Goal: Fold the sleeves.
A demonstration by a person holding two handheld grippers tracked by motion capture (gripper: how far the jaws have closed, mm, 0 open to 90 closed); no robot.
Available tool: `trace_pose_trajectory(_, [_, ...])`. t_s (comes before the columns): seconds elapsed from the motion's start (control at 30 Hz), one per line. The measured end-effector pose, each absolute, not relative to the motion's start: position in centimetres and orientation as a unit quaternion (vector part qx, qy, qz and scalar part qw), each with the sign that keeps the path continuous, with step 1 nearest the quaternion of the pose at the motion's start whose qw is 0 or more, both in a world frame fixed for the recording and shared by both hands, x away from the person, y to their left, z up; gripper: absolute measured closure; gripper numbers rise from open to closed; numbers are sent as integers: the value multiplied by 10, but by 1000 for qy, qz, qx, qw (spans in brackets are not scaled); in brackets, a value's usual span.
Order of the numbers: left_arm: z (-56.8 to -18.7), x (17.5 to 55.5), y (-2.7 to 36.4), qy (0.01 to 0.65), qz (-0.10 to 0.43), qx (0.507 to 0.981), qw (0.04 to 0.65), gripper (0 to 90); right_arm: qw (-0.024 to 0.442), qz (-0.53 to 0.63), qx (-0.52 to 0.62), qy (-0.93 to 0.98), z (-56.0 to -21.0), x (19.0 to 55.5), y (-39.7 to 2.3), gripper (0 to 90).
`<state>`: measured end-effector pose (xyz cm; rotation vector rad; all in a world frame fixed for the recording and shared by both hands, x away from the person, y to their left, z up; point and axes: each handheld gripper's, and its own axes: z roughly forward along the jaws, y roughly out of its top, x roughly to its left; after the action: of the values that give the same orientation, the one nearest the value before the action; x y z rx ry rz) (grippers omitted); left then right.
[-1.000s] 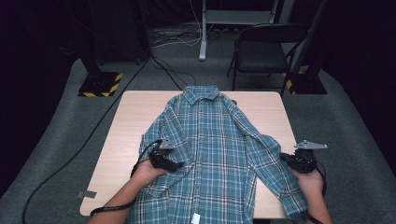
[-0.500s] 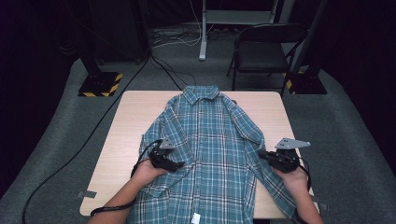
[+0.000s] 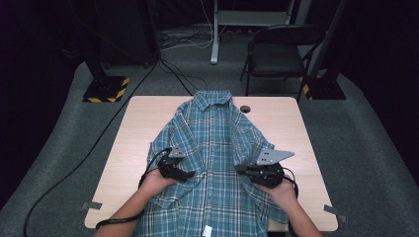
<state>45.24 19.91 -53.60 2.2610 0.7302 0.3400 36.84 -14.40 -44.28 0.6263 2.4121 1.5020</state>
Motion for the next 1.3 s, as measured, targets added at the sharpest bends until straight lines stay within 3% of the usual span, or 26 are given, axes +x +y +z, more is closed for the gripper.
trace_pose_trajectory(0.07, [-536,452,199,284,132,878,362,141,107,514,201,827,-443,366,-133,865])
trace_pose_trajectory(0.17, [-536,452,199,284,132,878,362,141,100,523,202,822,-444,366,-123,715])
trace_pose_trajectory(0.67, [-536,452,199,284,132,878,362,141,92,473,246,841,-473,382,-135,625])
trace_pose_trajectory(1.1, [-536,452,199,284,132,878,362,141,50,418,255,871,-504,393,-137,508])
trace_pose_trajectory(1.23, [-536,452,199,284,132,878,362,140,38,392,241,887,-509,391,-133,504])
trace_pose_trajectory(1.3, [-536,452,199,284,132,878,362,140,27,378,236,895,-515,391,-130,584])
